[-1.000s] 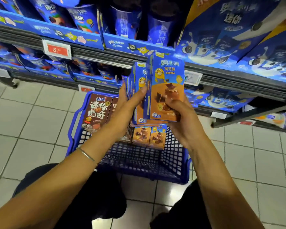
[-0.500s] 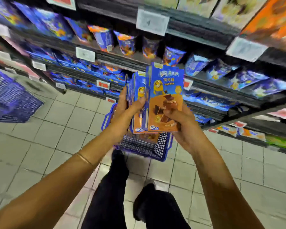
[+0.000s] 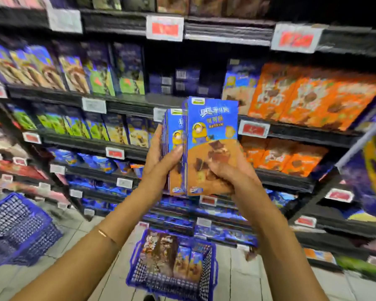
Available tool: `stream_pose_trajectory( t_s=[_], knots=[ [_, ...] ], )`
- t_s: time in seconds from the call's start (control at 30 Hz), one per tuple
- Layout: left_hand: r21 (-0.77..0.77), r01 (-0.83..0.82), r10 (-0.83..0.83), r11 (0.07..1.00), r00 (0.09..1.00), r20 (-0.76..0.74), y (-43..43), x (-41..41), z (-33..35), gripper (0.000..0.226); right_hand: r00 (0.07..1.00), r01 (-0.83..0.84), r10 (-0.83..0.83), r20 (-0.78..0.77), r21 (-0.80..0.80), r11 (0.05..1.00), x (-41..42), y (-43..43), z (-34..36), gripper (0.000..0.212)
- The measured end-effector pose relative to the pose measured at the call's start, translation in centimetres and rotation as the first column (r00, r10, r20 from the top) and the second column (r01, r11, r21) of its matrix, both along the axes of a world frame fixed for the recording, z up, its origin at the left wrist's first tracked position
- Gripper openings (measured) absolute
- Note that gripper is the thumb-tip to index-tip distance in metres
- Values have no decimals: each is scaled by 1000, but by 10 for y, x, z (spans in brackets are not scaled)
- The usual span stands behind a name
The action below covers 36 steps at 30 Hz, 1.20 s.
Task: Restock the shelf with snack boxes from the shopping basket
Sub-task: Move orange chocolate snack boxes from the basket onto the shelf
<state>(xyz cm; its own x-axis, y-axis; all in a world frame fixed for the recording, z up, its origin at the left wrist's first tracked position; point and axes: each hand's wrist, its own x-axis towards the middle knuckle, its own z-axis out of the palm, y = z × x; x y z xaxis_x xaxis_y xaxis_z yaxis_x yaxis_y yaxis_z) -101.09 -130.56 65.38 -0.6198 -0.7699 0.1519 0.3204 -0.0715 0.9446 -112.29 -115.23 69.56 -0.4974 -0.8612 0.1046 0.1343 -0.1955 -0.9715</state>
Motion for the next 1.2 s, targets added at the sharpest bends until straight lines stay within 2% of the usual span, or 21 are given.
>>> stream_pose_trajectory(
  t_s=[0.3, 0.37, 0.43, 0.47, 0.57, 0.7, 0.87, 0.97, 1.07, 1.2],
  knots=[
    [-175, 1, -40, 985, 975, -219, -34, -33, 112, 144, 981, 20, -54, -186, -180, 983, -18, -24, 102, 52],
    [-233, 15, -69, 972, 972, -226, -47, -38, 139, 131, 972, 38, -82, -219, -197, 980, -21, -34, 124, 48],
    [-281, 35, -106, 959, 964, -244, -65, -45, 160, 104, 959, 55, -109, -261, -207, 977, -25, -46, 146, 47],
    [-288, 35, -113, 957, 959, -259, -72, -48, 168, 97, 955, 66, -122, -269, -208, 976, -26, -51, 156, 46],
    [-309, 38, -125, 950, 956, -265, -99, -52, 193, 115, 943, 86, -150, -297, -219, 972, -33, -68, 180, 42],
    [-363, 27, -138, 931, 949, -283, -137, -58, 217, 106, 922, 126, -202, -329, -236, 963, -47, -83, 198, 42],
    [-418, 28, -163, 908, 943, -291, -169, -62, 247, 102, 904, 259, -338, -263, -293, 920, -83, -94, 207, 40],
    [-435, 41, -182, 900, 940, -288, -177, -65, 262, 96, 806, 428, -494, -325, -254, 867, -112, -103, 213, 43],
    [-440, 60, -205, 896, 935, -290, -178, -72, 271, 97, 638, 568, -616, -462, -257, 782, -137, -119, 222, 47],
    [-447, 81, -230, 891, 929, -290, -172, -85, 275, 106, 517, 653, -595, -615, -167, 739, -172, -145, 233, 51]
  ],
)
